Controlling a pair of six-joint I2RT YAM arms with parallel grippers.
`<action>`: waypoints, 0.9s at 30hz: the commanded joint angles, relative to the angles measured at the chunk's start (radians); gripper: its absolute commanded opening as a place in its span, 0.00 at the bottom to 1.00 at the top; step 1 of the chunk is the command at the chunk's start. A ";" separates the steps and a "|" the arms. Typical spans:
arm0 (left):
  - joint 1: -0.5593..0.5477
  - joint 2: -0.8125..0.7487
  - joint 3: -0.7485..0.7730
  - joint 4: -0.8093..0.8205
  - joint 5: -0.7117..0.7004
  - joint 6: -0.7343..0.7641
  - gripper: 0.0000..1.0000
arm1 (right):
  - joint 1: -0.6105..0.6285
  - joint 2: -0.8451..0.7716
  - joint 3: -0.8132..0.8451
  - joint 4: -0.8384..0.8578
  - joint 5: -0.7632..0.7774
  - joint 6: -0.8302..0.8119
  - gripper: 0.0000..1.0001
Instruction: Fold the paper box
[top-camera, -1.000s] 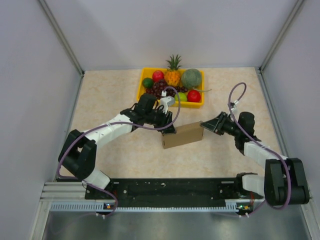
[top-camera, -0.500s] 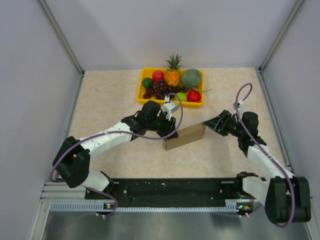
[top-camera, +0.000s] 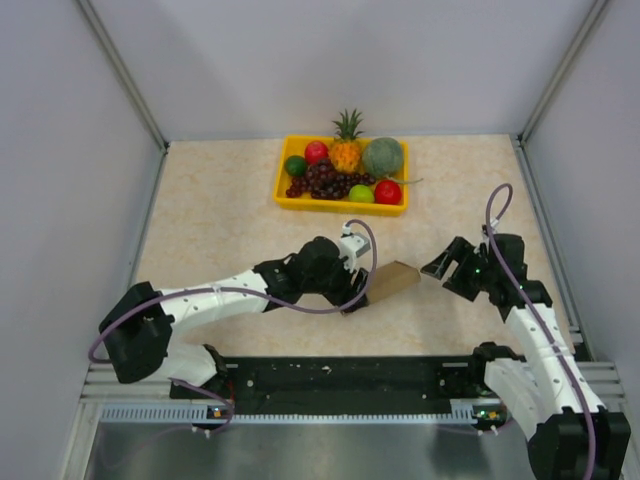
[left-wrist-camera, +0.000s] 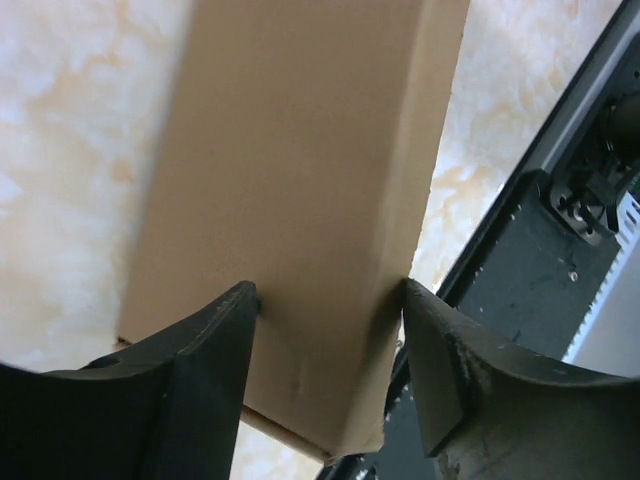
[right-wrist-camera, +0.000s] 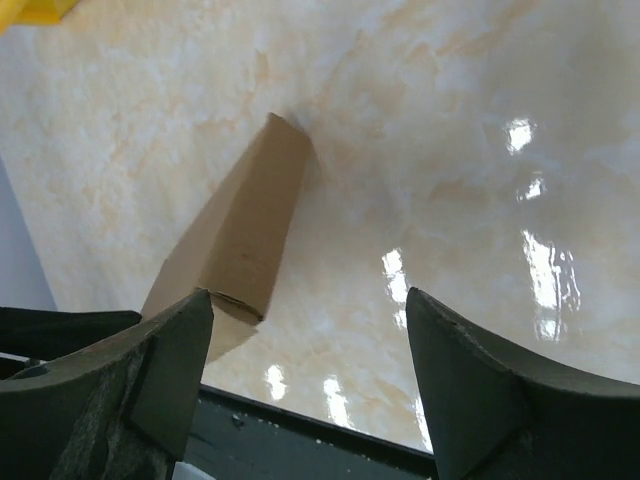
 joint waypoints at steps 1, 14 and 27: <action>-0.003 -0.049 -0.033 -0.121 0.008 -0.050 0.66 | 0.001 -0.059 0.017 -0.091 0.037 -0.035 0.77; 0.020 -0.362 -0.102 -0.266 -0.079 -0.205 0.75 | 0.077 0.199 0.160 -0.082 -0.153 -0.231 0.77; 0.290 -0.183 -0.467 0.272 0.226 -0.662 0.68 | 0.163 0.553 0.145 0.165 -0.242 -0.288 0.63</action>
